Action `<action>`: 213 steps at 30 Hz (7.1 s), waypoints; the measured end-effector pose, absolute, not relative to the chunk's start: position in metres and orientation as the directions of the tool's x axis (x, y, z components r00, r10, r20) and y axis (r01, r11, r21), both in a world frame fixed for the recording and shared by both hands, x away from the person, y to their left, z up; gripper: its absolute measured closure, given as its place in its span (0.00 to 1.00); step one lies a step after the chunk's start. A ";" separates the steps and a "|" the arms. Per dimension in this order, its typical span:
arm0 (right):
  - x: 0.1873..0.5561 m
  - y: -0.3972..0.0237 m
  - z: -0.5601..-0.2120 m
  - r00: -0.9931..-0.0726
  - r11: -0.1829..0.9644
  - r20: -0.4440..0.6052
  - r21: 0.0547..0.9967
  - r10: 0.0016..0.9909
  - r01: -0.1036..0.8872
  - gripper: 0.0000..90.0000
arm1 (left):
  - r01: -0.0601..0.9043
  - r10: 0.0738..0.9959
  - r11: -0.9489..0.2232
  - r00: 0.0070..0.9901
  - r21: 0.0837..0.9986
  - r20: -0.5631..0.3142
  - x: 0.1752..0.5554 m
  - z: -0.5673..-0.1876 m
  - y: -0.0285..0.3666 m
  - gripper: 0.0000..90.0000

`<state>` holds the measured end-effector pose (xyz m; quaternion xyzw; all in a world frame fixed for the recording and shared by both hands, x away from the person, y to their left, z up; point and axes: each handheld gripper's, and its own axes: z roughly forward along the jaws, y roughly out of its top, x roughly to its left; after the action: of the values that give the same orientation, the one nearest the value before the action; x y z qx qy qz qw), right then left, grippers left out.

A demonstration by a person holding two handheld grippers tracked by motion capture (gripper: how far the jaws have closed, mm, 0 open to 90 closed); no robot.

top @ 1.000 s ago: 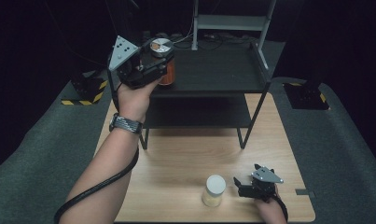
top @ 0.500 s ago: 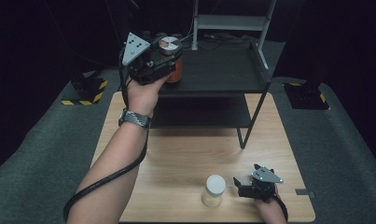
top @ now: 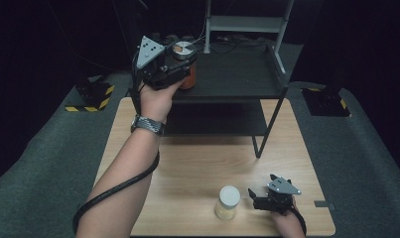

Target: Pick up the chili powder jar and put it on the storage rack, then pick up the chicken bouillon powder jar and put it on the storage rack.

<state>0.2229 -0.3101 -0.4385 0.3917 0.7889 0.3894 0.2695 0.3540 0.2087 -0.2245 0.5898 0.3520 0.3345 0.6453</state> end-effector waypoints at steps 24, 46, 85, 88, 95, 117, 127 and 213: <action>0.223 -0.310 -0.439 -0.547 0.391 -0.122 0.825 0.828 0.407 0.01 | 0.000 0.841 0.085 0.536 0.996 -0.072 0.357 -0.226 0.216 0.38; 0.222 -0.308 -0.439 -0.545 0.397 -0.131 0.824 0.828 0.405 0.01 | 0.015 0.871 0.079 0.485 0.997 -0.076 0.345 -0.220 0.216 0.03; 0.222 -0.307 -0.439 -0.546 0.403 -0.137 0.822 0.827 0.403 0.01 | -0.034 0.872 -0.001 0.489 0.999 0.018 0.276 -0.240 0.228 0.00; 0.222 -0.307 -0.438 -0.546 0.403 -0.137 0.821 0.827 0.404 0.01 | -0.034 0.870 -0.016 0.491 0.999 0.030 0.270 -0.245 0.228 0.00; 0.222 -0.307 -0.438 -0.546 0.405 -0.139 0.820 0.826 0.404 0.01 | -0.004 0.868 -0.029 0.496 1.000 0.027 0.260 -0.257 0.229 0.00; 0.222 -0.306 -0.438 -0.546 0.409 -0.143 0.819 0.825 0.402 0.01 | 0.078 0.870 -0.057 0.493 0.995 0.011 0.236 -0.311 0.238 0.00; 0.222 -0.306 -0.438 -0.547 0.411 -0.146 0.818 0.825 0.402 0.01 | 0.108 0.862 -0.065 0.508 0.992 0.001 0.228 -0.336 0.236 0.00; 0.217 -0.303 -0.440 -0.542 0.423 -0.170 0.820 0.823 0.386 0.01 | 0.439 0.828 -0.351 0.558 0.827 0.055 0.213 -0.456 0.207 0.01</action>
<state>0.2174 -0.3027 -0.4396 0.3812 0.7925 0.3783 0.2891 0.2126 0.2074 -0.4560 0.7856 0.4032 0.2415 0.4023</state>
